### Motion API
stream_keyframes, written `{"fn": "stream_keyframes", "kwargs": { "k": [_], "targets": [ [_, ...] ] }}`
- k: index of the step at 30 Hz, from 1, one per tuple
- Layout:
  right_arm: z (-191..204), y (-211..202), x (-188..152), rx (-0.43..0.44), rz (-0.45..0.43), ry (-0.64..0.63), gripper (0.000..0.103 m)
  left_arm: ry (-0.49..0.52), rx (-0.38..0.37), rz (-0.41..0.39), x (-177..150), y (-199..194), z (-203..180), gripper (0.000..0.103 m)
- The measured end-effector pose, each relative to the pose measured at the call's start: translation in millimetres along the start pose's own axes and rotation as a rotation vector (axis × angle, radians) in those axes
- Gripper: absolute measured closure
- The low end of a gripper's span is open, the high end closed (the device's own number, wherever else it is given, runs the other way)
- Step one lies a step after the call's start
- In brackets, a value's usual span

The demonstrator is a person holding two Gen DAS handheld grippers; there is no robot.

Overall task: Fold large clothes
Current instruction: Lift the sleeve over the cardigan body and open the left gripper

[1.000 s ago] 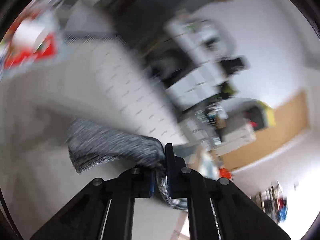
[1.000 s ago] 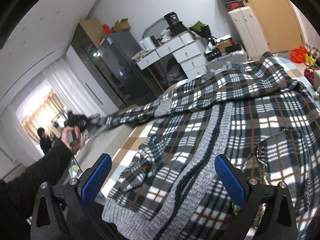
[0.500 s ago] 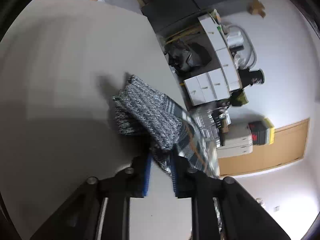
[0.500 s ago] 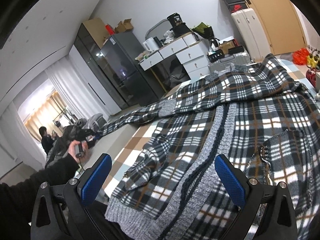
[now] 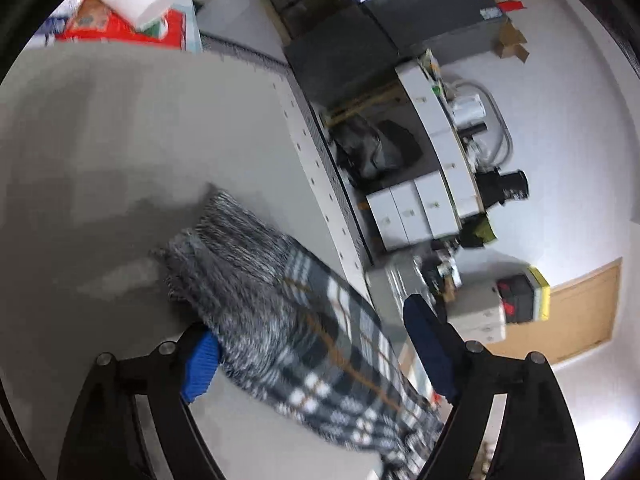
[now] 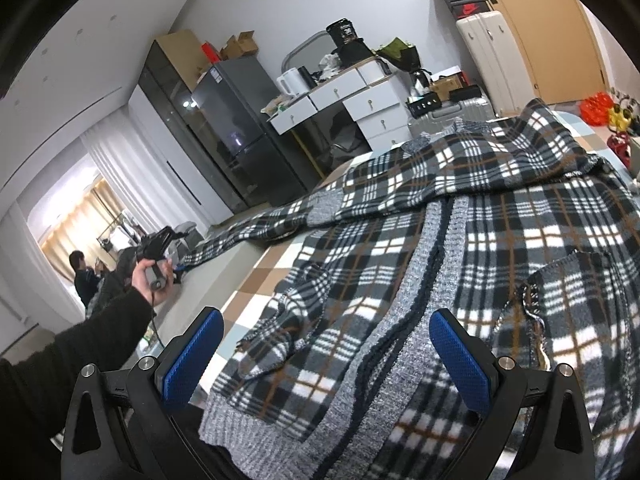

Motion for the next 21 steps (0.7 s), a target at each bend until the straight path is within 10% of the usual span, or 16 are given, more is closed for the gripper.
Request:
{"fn": "stream_keyframes", "kwargs": {
  "k": [3,5,7,21],
  "targets": [
    [2,2,-1,0.006,0.009,-0.004,0.0,0.054,0.056,-0.045,3,1,5,0.024],
    [4,1,0,0.01,0.004,-0.01,0.0,0.061,0.097,-0.047,3,2,10,0.047],
    [7,-1,2,0.022,-0.004,-0.009,0.0,0.085,0.098,-0.009,-1,8,7,0.098],
    [17,-24,23,0.06,-0.087,-0.014,0.0,0.404,-0.185,-0.06,-19,-61,-149,0.1]
  ]
}}
Point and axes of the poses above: each gripper's, at about its wrist camera, not at the fingertips, and y roughly the way its jaws point, z to its left, x to its top, the point moved 10 cm from there along y, roughly the way its jaws point, and after that the axes turned 10 degrees about -z, right-handed, at the moved point
